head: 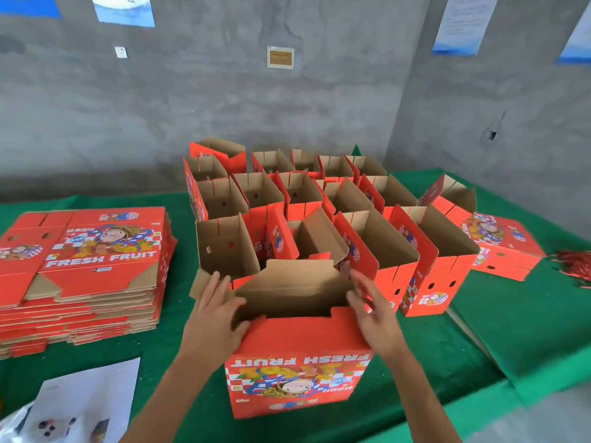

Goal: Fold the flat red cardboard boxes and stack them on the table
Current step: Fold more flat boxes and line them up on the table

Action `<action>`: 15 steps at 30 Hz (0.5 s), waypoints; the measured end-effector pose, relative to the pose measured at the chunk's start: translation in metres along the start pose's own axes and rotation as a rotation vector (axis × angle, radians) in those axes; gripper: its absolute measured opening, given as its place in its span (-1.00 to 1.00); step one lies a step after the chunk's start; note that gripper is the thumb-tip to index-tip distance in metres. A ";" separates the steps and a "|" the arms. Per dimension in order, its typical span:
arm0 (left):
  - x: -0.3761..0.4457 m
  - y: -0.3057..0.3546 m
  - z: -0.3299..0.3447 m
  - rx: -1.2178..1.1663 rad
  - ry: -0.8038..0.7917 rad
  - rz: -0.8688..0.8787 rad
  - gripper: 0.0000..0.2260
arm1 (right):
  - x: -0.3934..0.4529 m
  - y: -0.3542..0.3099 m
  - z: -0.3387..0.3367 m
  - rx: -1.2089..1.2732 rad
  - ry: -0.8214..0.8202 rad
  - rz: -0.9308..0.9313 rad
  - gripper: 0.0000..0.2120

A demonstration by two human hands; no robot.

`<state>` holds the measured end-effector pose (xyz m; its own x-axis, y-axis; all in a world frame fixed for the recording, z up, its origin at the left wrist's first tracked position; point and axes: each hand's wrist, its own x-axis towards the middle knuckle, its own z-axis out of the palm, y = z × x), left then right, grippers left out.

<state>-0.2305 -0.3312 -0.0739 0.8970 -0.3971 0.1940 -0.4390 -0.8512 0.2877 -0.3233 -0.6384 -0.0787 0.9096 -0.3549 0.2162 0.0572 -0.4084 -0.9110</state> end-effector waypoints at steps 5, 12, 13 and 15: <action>0.006 0.035 0.002 -0.001 0.236 0.279 -0.20 | -0.009 0.001 0.009 0.101 0.022 0.026 -0.59; -0.003 0.029 0.009 -0.338 0.195 0.420 -0.14 | 0.024 -0.002 -0.003 0.056 -0.180 0.037 -0.50; -0.003 0.028 0.010 -0.426 0.196 0.369 -0.21 | 0.030 -0.002 -0.003 0.052 -0.194 0.051 -0.52; -0.001 0.029 0.011 -0.606 0.159 0.224 -0.31 | 0.042 -0.002 -0.001 0.076 -0.208 0.045 -0.60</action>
<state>-0.2432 -0.3590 -0.0760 0.7828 -0.4472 0.4328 -0.6063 -0.3916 0.6921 -0.2858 -0.6534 -0.0676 0.9767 -0.1872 0.1048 0.0381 -0.3291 -0.9435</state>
